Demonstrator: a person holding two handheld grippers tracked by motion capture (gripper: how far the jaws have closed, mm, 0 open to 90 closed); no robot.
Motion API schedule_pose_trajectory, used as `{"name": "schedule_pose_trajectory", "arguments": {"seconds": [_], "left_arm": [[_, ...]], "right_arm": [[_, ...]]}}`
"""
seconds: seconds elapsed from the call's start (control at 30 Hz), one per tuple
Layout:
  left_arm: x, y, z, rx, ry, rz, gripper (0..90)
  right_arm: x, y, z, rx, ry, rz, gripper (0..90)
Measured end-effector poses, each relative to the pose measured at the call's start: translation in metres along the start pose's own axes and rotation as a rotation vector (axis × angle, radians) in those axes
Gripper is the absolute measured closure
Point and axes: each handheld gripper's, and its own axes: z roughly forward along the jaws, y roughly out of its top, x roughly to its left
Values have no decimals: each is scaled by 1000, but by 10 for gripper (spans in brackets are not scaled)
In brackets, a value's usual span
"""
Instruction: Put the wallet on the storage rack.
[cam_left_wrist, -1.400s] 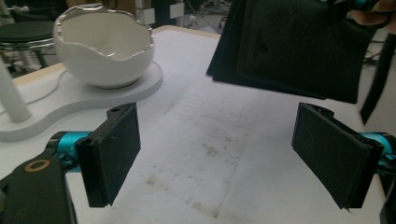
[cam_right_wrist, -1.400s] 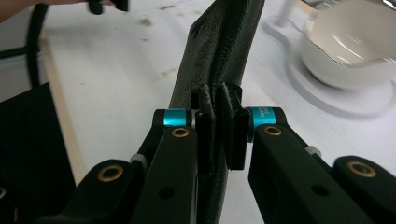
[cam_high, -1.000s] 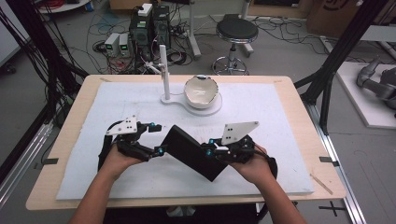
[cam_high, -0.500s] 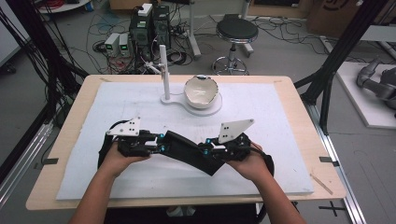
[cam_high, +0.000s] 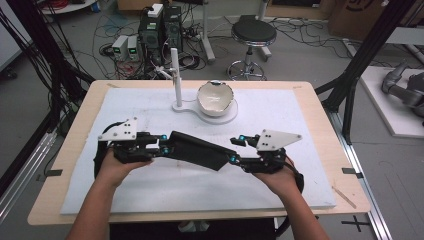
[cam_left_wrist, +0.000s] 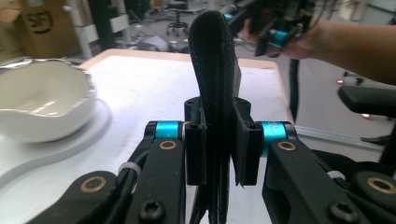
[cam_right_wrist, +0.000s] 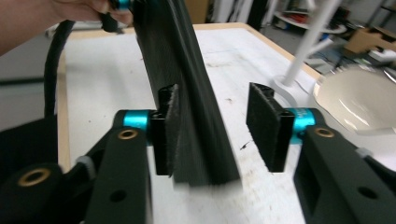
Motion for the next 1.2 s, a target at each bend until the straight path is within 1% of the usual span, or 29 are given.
{"name": "schedule_pose_trajectory", "arguments": {"seconds": [0.03, 0.1, 0.13, 0.17, 0.2, 0.3, 0.33, 0.4, 0.43, 0.47, 0.5, 0.53, 0.57, 0.63, 0.7, 0.8, 0.83, 0.9, 1.0, 1.07, 1.13, 1.2], "left_arm": [[2, 3, -3, 3, 14, -5, 772], [5, 11, -8, 20, 38, -7, 771], [7, 15, -10, 34, 54, -6, 771], [9, 20, -11, 47, 67, -5, 771], [11, 25, -12, 55, 80, -6, 771], [17, 39, -12, 78, 113, 7, 771], [20, 44, -11, 91, 122, 13, 771], [24, 54, -8, 106, 140, 16, 771], [27, 59, -6, 121, 150, 24, 771], [29, 64, -4, 128, 163, 21, 771], [31, 69, -1, 142, 173, 30, 771], [34, 74, 1, 157, 183, 37, 771], [36, 79, 3, 166, 195, 34, 771], [42, 90, 8, 185, 210, 47, 771], [48, 100, 12, 191, 222, 53, 771], [60, 113, 17, 193, 238, 55, 771], [65, 116, 19, 197, 246, 49, 770], [73, 123, 23, 217, 265, 57, 771], [86, 131, 32, 247, 290, 52, 770], [93, 134, 38, 251, 303, 42, 770], [102, 135, 44, 252, 298, 30, 770], [110, 134, 51, 244, 296, 8, 770]], "right_arm": [[-1, -5, -4, -1, -12, 15, 510], [-3, -15, -10, 5, -56, 43, 451], [-5, -26, -17, -3, -100, 79, 424], [-5, -26, -17, -3, -100, 79, 424], [-6, -32, -20, -7, -118, 101, 415], [-9, -49, -28, -16, -169, 162, 384], [-9, -54, -30, -22, -175, 182, 371], [-9, -62, -33, -27, -206, 210, 345], [-10, -66, -34, -28, -211, 226, 343], [-11, -74, -35, -20, -221, 262, 314], [-11, -74, -35, -20, -221, 262, 314], [-12, -78, -34, -8, -222, 281, 314], [-12, -81, -33, 1, -222, 290, 313], [-13, -86, -33, -1, -232, 304, 301], [-15, -90, -32, 15, -243, 320, 273], [-18, -92, -33, 20, -253, 331, 251], [-19, -92, -33, 20, -255, 336, 244], [-19, -94, -33, 22, -252, 338, 233], [-20, -95, -31, 35, -248, 340, 218], [-20, -95, -31, 33, -248, 343, 218], [-21, -95, -31, 31, -242, 345, 218], [-21, -95, -32, 26, -238, 347, 218]]}}
